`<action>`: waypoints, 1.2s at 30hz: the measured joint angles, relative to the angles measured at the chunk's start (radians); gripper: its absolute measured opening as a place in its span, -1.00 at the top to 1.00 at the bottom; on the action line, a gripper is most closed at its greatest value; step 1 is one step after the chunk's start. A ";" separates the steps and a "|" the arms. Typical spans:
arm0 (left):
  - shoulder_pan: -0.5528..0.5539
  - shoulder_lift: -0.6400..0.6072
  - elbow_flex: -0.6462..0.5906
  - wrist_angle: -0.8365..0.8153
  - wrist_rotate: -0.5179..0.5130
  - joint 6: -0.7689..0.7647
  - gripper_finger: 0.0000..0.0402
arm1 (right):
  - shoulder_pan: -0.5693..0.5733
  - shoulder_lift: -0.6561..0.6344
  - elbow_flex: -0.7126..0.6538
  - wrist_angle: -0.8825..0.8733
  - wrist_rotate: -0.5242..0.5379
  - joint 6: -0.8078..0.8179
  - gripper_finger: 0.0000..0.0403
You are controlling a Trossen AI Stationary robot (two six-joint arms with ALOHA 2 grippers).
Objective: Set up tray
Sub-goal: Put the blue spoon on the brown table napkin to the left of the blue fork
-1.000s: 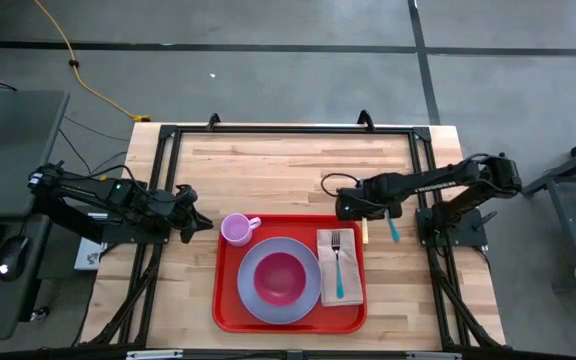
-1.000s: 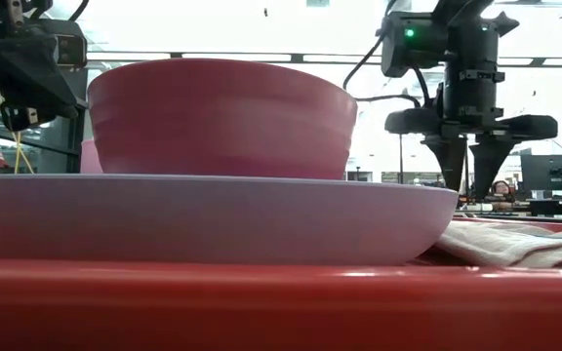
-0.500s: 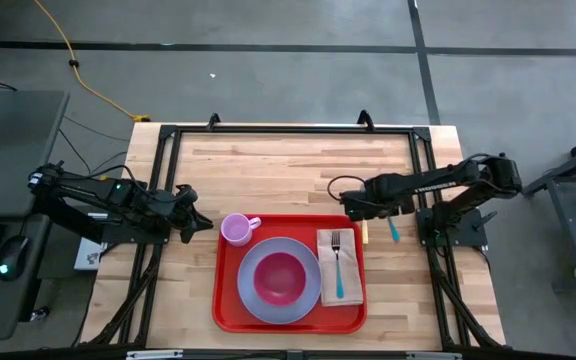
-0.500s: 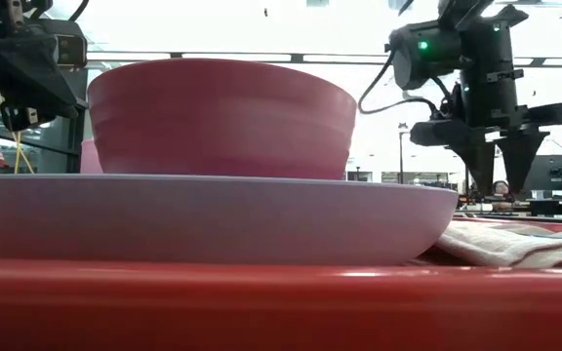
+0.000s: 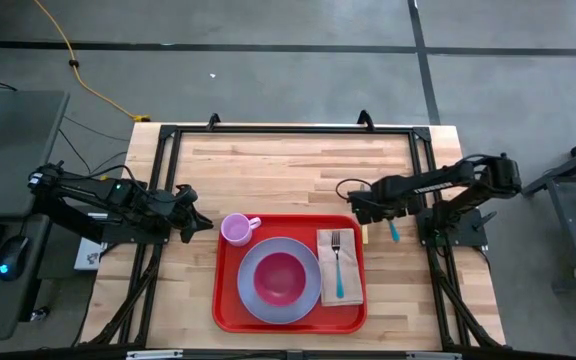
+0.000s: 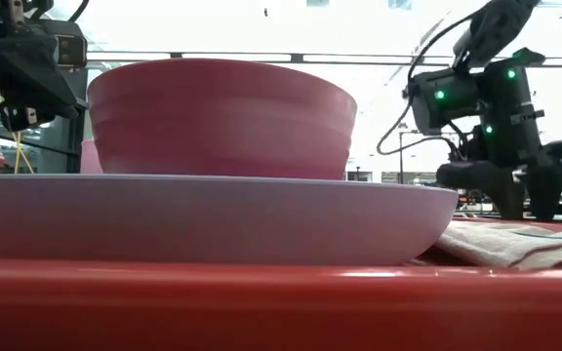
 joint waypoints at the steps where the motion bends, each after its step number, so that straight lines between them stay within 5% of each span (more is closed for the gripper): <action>1: 0.000 0.000 0.000 0.000 0.000 0.000 0.45 | -0.007 0.000 -0.017 0.023 0.000 -0.012 0.18; 13: 0.000 0.000 0.000 0.000 0.000 -0.026 0.45 | -0.099 -0.004 -0.076 0.120 -0.037 -0.113 0.38; 28: 0.000 0.000 0.000 0.000 0.001 -0.027 0.45 | -0.117 -0.001 -0.078 0.124 -0.034 -0.159 0.97; 36: 0.000 0.000 0.000 0.000 0.001 -0.027 0.45 | -0.117 -0.001 -0.077 0.123 -0.039 -0.139 0.99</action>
